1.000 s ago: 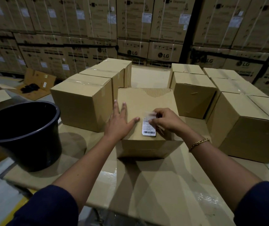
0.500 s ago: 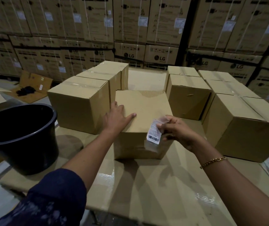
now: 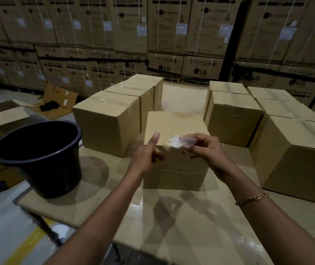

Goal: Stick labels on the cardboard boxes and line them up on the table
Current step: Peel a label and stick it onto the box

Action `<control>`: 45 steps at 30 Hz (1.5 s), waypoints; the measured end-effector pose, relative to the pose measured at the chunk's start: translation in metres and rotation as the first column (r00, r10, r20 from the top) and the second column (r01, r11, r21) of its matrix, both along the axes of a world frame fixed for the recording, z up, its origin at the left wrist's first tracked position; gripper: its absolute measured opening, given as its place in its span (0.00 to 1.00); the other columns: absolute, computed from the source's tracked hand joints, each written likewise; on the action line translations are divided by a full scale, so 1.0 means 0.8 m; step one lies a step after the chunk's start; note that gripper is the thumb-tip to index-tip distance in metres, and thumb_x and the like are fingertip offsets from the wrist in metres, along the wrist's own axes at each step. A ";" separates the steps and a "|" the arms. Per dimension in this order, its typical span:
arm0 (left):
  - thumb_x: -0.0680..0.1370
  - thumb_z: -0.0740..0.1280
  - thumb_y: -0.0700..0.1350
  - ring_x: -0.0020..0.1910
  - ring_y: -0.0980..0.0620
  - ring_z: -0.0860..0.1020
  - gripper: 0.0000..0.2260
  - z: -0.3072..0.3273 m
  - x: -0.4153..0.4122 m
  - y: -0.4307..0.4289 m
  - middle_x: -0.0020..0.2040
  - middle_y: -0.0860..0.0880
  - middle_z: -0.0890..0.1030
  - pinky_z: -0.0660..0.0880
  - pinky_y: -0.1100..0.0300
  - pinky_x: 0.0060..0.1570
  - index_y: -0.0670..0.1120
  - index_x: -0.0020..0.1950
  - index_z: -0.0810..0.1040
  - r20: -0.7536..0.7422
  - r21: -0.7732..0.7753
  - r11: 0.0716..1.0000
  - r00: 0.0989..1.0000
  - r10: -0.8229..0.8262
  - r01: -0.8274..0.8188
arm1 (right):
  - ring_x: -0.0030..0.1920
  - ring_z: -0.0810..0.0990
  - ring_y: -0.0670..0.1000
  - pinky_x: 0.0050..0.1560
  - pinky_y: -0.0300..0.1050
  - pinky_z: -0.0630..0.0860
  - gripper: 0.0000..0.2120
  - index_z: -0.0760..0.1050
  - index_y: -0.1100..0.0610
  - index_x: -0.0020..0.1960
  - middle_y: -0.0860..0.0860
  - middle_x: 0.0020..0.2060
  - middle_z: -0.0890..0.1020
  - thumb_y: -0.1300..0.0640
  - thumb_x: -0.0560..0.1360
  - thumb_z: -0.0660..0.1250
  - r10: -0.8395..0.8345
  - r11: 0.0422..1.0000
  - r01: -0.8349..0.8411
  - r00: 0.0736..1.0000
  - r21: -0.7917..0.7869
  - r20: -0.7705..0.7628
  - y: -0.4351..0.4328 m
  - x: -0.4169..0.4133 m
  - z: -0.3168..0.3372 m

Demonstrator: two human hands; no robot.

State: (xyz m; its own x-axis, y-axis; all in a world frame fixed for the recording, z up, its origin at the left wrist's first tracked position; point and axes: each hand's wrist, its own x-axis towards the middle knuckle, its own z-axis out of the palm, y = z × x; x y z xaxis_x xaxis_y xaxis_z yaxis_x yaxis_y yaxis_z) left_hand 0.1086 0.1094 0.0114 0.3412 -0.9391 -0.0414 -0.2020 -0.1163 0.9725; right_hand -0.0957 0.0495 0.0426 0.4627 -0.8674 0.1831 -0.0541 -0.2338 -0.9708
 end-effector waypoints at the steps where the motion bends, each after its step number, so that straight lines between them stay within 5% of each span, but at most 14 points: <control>1: 0.74 0.54 0.75 0.45 0.48 0.82 0.38 0.003 0.001 0.010 0.45 0.47 0.87 0.72 0.53 0.49 0.44 0.50 0.86 -0.211 0.122 0.987 0.974 -0.080 0.108 | 0.47 0.83 0.49 0.47 0.43 0.79 0.12 0.85 0.56 0.55 0.51 0.49 0.87 0.68 0.76 0.71 0.056 0.998 -0.056 0.998 0.000 0.006 0.000 0.013 -0.001; 3: 0.75 0.60 0.72 0.44 0.49 0.81 0.34 0.003 0.015 0.020 0.48 0.47 0.86 0.72 0.55 0.46 0.43 0.58 0.84 -0.468 0.165 0.970 0.880 -0.084 0.181 | 0.48 0.83 0.49 0.47 0.41 0.79 0.12 0.84 0.60 0.56 0.53 0.49 0.87 0.68 0.75 0.70 0.160 0.987 -0.160 0.987 -0.005 0.007 -0.002 0.038 -0.004; 5: 0.77 0.69 0.58 0.42 0.51 0.82 0.21 0.000 0.043 0.021 0.47 0.46 0.85 0.73 0.58 0.40 0.44 0.61 0.81 -0.560 0.102 0.994 0.828 0.023 0.042 | 0.49 0.83 0.50 0.46 0.43 0.79 0.14 0.85 0.61 0.55 0.58 0.50 0.86 0.62 0.73 0.66 0.241 0.970 -0.241 0.970 0.015 0.006 -0.006 0.064 -0.007; 9: 0.76 0.72 0.43 0.33 0.52 0.82 0.13 0.004 0.111 0.029 0.40 0.44 0.85 0.73 0.65 0.28 0.41 0.59 0.81 -0.522 0.013 0.970 0.825 0.214 -0.244 | 0.47 0.84 0.56 0.43 0.46 0.78 0.17 0.84 0.61 0.46 0.59 0.49 0.86 0.55 0.73 0.58 0.303 0.942 -0.310 0.951 0.133 0.070 -0.017 0.121 -0.009; 13: 0.78 0.71 0.42 0.29 0.53 0.80 0.04 0.014 0.175 0.040 0.36 0.46 0.83 0.73 0.65 0.25 0.43 0.52 0.80 -0.468 -0.048 0.936 0.836 0.288 -0.349 | 0.37 0.78 0.56 0.37 0.46 0.77 0.11 0.76 0.56 0.45 0.50 0.32 0.80 0.47 0.77 0.68 0.136 0.965 -0.143 0.990 0.218 0.047 -0.036 0.201 0.001; 18: 0.78 0.72 0.43 0.33 0.50 0.82 0.08 0.024 0.255 0.051 0.41 0.44 0.85 0.75 0.61 0.29 0.41 0.55 0.81 -0.338 -0.087 0.912 0.873 0.352 -0.401 | 0.37 0.80 0.49 0.35 0.41 0.76 0.11 0.81 0.57 0.57 0.53 0.42 0.84 0.55 0.76 0.74 0.365 0.925 -0.311 0.886 0.218 -0.286 -0.042 0.311 0.014; 21: 0.79 0.71 0.43 0.32 0.51 0.83 0.07 0.036 0.307 0.066 0.41 0.43 0.86 0.76 0.60 0.30 0.41 0.55 0.81 -0.307 -0.079 0.900 0.869 0.388 -0.429 | 0.40 0.78 0.48 0.38 0.41 0.73 0.03 0.83 0.57 0.49 0.52 0.42 0.83 0.59 0.78 0.71 0.400 0.916 -0.365 0.857 0.163 -0.325 -0.040 0.375 0.021; 23: 0.79 0.72 0.43 0.32 0.51 0.83 0.08 0.042 0.342 0.078 0.42 0.43 0.87 0.77 0.61 0.30 0.41 0.55 0.81 -0.259 -0.075 0.895 0.876 0.408 -0.439 | 0.42 0.78 0.50 0.40 0.43 0.73 0.06 0.82 0.56 0.45 0.54 0.44 0.83 0.59 0.79 0.68 0.396 0.918 -0.376 0.855 0.125 -0.334 -0.043 0.415 0.025; 26: 0.78 0.72 0.44 0.33 0.51 0.83 0.07 0.049 0.395 0.093 0.42 0.44 0.86 0.77 0.62 0.29 0.42 0.53 0.81 -0.225 -0.091 0.868 0.859 0.460 -0.488 | 0.40 0.76 0.49 0.36 0.41 0.73 0.07 0.82 0.58 0.50 0.54 0.44 0.81 0.59 0.79 0.65 0.432 0.902 -0.404 0.835 0.154 -0.340 -0.046 0.471 0.037; 31: 0.79 0.72 0.44 0.36 0.49 0.83 0.09 0.055 0.450 0.108 0.45 0.42 0.86 0.78 0.62 0.30 0.41 0.55 0.80 -0.192 -0.095 0.872 0.868 0.458 -0.480 | 0.32 0.73 0.49 0.33 0.41 0.66 0.09 0.78 0.56 0.50 0.50 0.35 0.78 0.54 0.80 0.60 0.615 0.788 -0.526 0.654 0.320 -0.441 -0.041 0.545 0.049; 33: 0.79 0.72 0.44 0.35 0.50 0.83 0.07 0.056 0.467 0.110 0.43 0.43 0.86 0.78 0.63 0.30 0.41 0.54 0.80 -0.221 -0.106 0.842 0.838 0.499 -0.529 | 0.33 0.79 0.50 0.34 0.41 0.67 0.09 0.78 0.59 0.50 0.53 0.37 0.83 0.57 0.80 0.60 0.636 0.766 -0.570 0.602 0.299 -0.483 -0.046 0.555 0.048; 38: 0.78 0.72 0.44 0.35 0.50 0.84 0.10 0.042 0.491 0.100 0.46 0.40 0.86 0.77 0.64 0.28 0.38 0.55 0.80 -0.161 -0.041 0.885 0.877 0.452 -0.463 | 0.38 0.81 0.44 0.30 0.33 0.73 0.10 0.82 0.60 0.57 0.51 0.42 0.83 0.57 0.82 0.65 0.585 0.802 -0.557 0.660 0.215 -0.472 -0.059 0.579 0.042; 45: 0.78 0.73 0.41 0.30 0.52 0.80 0.10 0.033 0.518 0.109 0.46 0.37 0.85 0.75 0.65 0.27 0.35 0.53 0.81 -0.160 -0.022 0.863 0.854 0.496 -0.505 | 0.31 0.73 0.49 0.35 0.42 0.72 0.04 0.81 0.64 0.52 0.53 0.31 0.77 0.64 0.78 0.70 0.596 0.788 -0.551 0.574 0.275 -0.561 -0.066 0.607 0.009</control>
